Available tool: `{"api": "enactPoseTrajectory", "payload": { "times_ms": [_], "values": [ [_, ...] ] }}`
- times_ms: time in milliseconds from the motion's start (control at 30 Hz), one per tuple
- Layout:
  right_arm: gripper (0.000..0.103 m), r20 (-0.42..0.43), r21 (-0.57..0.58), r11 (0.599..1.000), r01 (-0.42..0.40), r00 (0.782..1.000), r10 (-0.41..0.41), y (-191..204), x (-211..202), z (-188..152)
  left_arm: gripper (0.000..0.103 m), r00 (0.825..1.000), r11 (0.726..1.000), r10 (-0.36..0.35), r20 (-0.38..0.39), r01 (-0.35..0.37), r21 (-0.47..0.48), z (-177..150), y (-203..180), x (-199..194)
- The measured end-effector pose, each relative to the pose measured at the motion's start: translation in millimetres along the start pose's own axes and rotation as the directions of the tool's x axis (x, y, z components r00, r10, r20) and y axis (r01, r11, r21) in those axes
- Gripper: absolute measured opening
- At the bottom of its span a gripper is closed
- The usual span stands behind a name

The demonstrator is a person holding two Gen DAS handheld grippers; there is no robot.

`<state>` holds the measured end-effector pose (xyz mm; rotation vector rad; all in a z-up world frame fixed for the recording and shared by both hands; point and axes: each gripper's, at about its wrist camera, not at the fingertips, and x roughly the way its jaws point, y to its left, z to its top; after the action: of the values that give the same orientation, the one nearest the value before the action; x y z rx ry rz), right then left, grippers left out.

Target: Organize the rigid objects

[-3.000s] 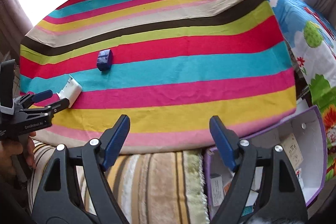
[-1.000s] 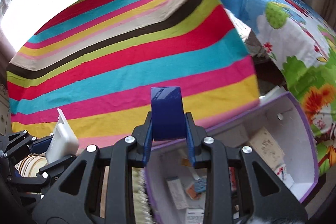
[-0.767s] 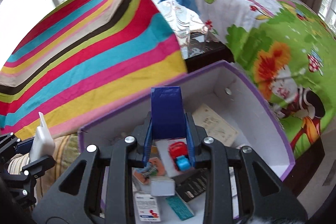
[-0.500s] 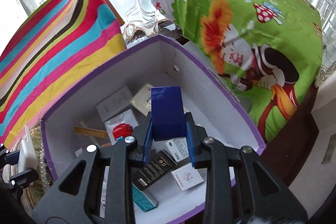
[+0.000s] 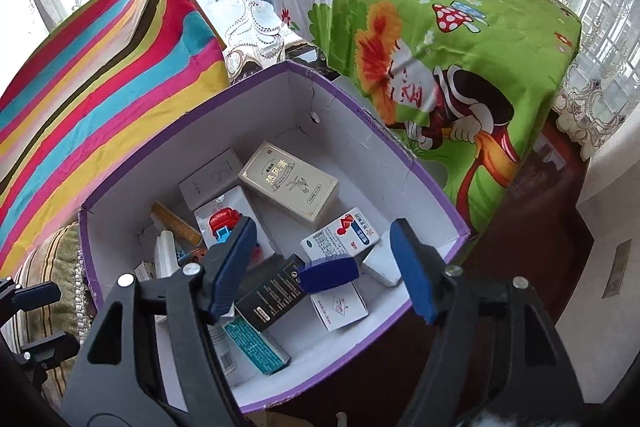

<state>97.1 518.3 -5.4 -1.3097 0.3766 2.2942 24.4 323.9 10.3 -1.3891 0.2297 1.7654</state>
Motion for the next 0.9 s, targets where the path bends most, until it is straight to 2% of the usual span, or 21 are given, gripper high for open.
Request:
{"api": "enactPoseTrajectory", "payload": {
  "times_ms": [67,167,267,400,500,900],
  "values": [
    [0.076,0.001,-0.003,1.000,0.009,1.000,-0.009,3.2,-10.2,-6.6,0.073,1.000,1.000,0.000,0.028,0.001,-0.031,-9.2,-0.3,-8.7],
    [0.076,0.003,-0.007,1.000,0.018,1.000,-0.018,7.5,-24.2,-17.1,0.083,0.998,0.997,-0.021,0.065,0.027,-0.079,-23.0,-2.5,-21.6],
    [0.076,0.007,0.007,1.000,0.024,1.000,-0.025,7.6,-39.2,-27.5,0.087,0.995,0.996,-0.004,0.098,0.013,-0.092,-36.7,-7.1,-27.5],
    [0.078,0.015,0.020,1.000,0.020,1.000,-0.021,5.1,-56.8,-43.2,0.094,0.994,0.996,0.013,0.106,-0.003,-0.089,-38.9,-12.1,-26.0],
    [0.078,0.014,0.023,1.000,0.021,1.000,-0.022,3.3,-62.0,-51.0,0.102,0.991,0.994,-0.014,0.132,0.029,-0.108,-38.4,-11.6,-24.9],
    [0.078,0.002,0.014,1.000,0.009,1.000,-0.009,8.9,-57.9,-53.9,0.103,0.990,0.992,-0.009,0.141,0.027,-0.126,-37.9,-11.4,-21.2]
  ]
}}
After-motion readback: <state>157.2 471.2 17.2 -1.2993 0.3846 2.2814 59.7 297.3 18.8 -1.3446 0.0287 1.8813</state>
